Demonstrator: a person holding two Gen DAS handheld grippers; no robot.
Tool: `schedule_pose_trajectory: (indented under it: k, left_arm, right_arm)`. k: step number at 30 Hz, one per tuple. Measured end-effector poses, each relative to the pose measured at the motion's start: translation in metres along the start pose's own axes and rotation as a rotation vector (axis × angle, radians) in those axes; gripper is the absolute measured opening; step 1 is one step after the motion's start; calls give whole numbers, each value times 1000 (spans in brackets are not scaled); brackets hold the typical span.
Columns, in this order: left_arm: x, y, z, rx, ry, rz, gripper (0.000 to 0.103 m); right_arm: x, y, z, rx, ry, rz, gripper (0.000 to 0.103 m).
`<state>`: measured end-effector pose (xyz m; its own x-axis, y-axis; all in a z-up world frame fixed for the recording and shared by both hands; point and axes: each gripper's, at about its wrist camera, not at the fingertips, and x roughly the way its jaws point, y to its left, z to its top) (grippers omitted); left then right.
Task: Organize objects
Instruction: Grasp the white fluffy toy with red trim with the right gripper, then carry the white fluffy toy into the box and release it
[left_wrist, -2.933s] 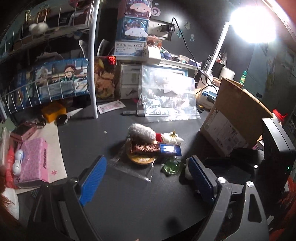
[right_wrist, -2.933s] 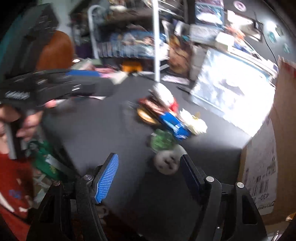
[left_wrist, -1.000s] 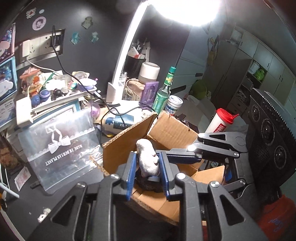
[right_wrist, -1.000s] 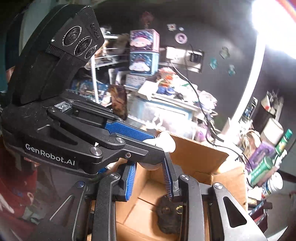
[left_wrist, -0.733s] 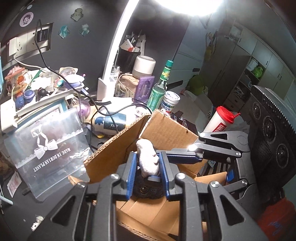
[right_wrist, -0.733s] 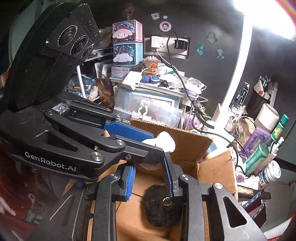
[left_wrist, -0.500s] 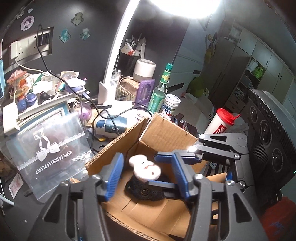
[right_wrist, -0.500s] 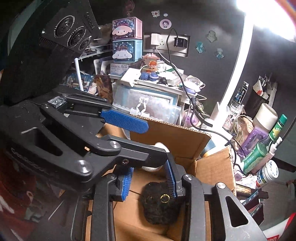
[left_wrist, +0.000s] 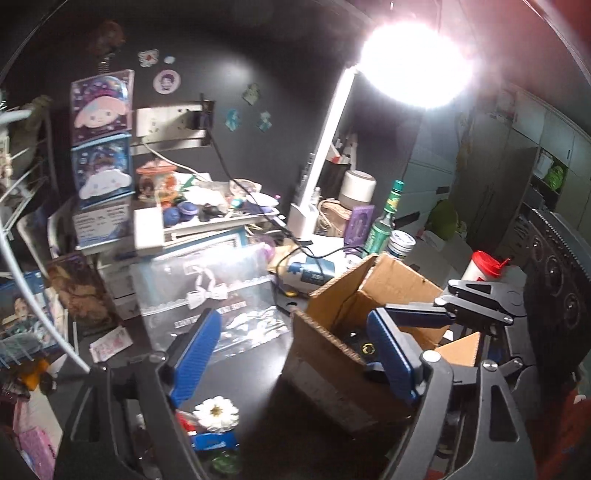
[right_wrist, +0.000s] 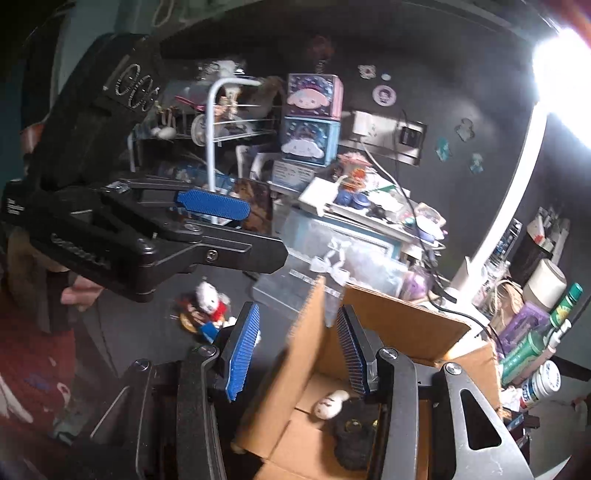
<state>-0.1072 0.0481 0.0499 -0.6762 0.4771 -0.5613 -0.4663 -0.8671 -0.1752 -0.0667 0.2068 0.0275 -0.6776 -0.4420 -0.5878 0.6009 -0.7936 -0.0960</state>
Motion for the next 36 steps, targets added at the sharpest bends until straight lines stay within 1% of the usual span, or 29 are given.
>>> schedule_pose_trajectory:
  k: [3,5,7,9,10,12,13,15,17,18,21,24,27,29,30,32,33,36]
  left_arm:
    - [-21,26,-17,-17,-14,90,85]
    - [-31,46,-32,-44,-17,146,86]
    - [-39,65,-49,-75,-11,186,86]
    - [-44,81,-66,-105,0,210,86]
    - [-46,88,-75,-117,4,219,86]
    - [-48,101,-92,-141,17,233,86]
    - [-49,107,-100,-151,24,237,86]
    - [-50,116,-115,-169,37,245,86]
    - [-50,124,-126,-186,50,249,86]
    - [-49,128,-131,-196,57,249,86]
    - [-45,139,-139,-224,73,243,86]
    - [-42,144,-142,-234,81,244,86]
    - [-40,148,-142,-239,86,242,86]
    - [-39,150,-141,-241,89,241,86]
    - [-38,151,-140,-243,91,241,86]
    - [-37,152,-138,-244,94,242,86]
    - [-36,151,-137,-243,96,241,86]
    - [-33,148,-132,-227,100,227,86]
  right_arm:
    - [8,36,5,-41,-8,86,41]
    - [21,63,4,-66,5,150,41]
    - [37,84,1,-78,23,195,42]
    - [62,104,-2,-75,55,237,43]
    - [74,111,-4,-62,74,255,47]
    - [101,116,-9,-23,108,286,53]
    - [114,117,-12,-3,120,288,54]
    - [144,113,-18,45,137,276,54]
    - [169,105,-22,94,152,263,57]
    - [181,102,-24,115,160,258,61]
    - [210,94,-28,147,180,231,61]
    - [232,84,-29,191,197,254,61]
    - [243,78,-30,222,209,275,59]
    - [249,77,-30,233,222,289,47]
    - [251,76,-30,240,231,307,39]
    - [251,76,-30,238,231,316,36]
    - [249,76,-30,230,223,312,33]
    - [238,80,-25,202,187,297,33]
